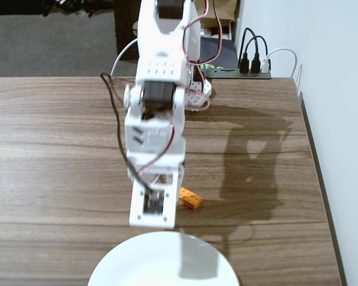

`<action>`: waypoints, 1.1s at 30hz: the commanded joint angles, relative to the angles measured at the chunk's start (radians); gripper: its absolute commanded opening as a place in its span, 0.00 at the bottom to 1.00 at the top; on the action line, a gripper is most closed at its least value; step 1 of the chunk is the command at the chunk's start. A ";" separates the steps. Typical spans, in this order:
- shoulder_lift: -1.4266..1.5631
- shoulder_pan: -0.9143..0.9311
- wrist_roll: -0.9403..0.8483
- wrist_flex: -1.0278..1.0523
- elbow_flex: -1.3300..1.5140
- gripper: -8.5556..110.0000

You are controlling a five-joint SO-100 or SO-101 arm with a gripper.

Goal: Grasp a lego block and put it on the plate.

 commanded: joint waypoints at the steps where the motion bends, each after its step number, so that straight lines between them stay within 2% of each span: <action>1: 0.121 -0.012 0.031 -0.008 -0.017 0.11; 10: 0.092 0.008 0.147 -0.081 -0.209 0.11; 26: -0.351 -0.023 0.310 -0.002 -0.672 0.11; 33: -0.483 -0.044 0.348 0.037 -0.773 0.11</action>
